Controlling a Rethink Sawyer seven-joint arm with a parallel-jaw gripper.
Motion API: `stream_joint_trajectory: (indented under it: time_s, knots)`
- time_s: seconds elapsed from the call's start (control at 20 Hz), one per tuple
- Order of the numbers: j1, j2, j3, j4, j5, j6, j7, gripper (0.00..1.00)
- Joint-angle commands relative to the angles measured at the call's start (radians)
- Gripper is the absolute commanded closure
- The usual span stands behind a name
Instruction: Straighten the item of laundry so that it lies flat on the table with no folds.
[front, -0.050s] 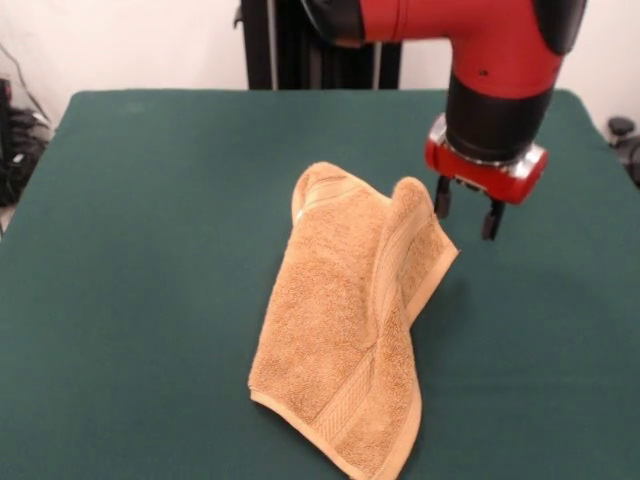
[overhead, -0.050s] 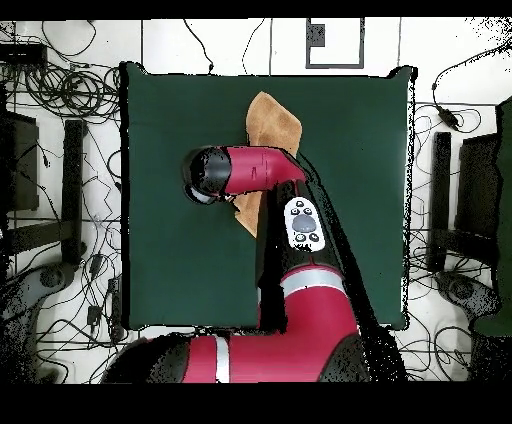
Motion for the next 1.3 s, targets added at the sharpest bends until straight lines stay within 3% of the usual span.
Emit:
stream_joint_trajectory:
  time_s: [0.05, 0.85, 1.3]
  knots:
    - [0.051, 0.136, 0.054, -0.002, -0.074, -0.117, -0.043, 0.00]
    - [0.157, 0.225, -0.058, -0.073, -0.094, -0.262, 0.107, 0.00]
    - [0.144, 0.249, -0.063, -0.094, -0.091, -0.301, 0.063, 0.00]
